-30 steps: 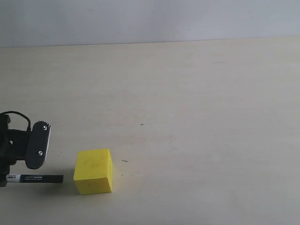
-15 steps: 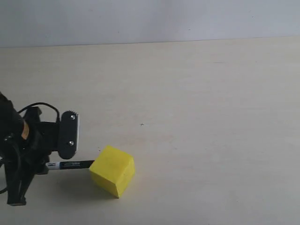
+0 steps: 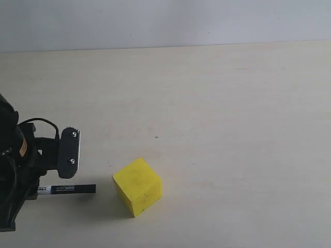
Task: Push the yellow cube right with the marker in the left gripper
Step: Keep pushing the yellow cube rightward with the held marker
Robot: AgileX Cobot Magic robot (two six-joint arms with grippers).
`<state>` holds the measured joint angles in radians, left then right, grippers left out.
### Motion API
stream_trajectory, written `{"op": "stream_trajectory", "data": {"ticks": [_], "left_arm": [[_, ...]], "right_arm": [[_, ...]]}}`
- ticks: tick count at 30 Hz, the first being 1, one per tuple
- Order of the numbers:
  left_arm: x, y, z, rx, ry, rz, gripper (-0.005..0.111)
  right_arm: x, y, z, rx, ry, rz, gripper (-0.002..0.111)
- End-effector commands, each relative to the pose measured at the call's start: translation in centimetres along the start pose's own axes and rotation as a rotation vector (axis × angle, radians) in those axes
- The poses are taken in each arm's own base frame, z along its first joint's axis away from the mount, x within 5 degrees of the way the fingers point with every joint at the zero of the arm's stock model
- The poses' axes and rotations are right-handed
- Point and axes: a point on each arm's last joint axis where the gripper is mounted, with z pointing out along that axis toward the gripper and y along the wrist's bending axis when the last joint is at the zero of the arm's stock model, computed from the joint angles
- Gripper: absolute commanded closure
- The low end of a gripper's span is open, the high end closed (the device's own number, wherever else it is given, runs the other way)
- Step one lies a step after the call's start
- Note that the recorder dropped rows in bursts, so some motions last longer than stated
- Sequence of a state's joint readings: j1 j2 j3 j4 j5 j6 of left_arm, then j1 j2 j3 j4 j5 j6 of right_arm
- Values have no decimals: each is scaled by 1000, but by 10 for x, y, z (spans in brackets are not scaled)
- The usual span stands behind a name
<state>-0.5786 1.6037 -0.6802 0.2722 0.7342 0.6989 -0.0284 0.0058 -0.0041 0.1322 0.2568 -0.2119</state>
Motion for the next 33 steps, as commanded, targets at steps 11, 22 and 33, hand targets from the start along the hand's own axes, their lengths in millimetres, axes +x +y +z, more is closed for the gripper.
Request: {"op": "stream_trajectory", "data": {"ticks": [11,22,33], "left_arm": [[-36,-26,-14,-63,22,191,107],[-42,-10,-20,-119,5,112,107],[-70,-15,-25,-184,-219,128,107]], "right_arm": [[0,-1,0,9,-16,-1,108],[0,-1,0,9,-16,-1,108],[0,-1,0,9,-16,-1,108]]}}
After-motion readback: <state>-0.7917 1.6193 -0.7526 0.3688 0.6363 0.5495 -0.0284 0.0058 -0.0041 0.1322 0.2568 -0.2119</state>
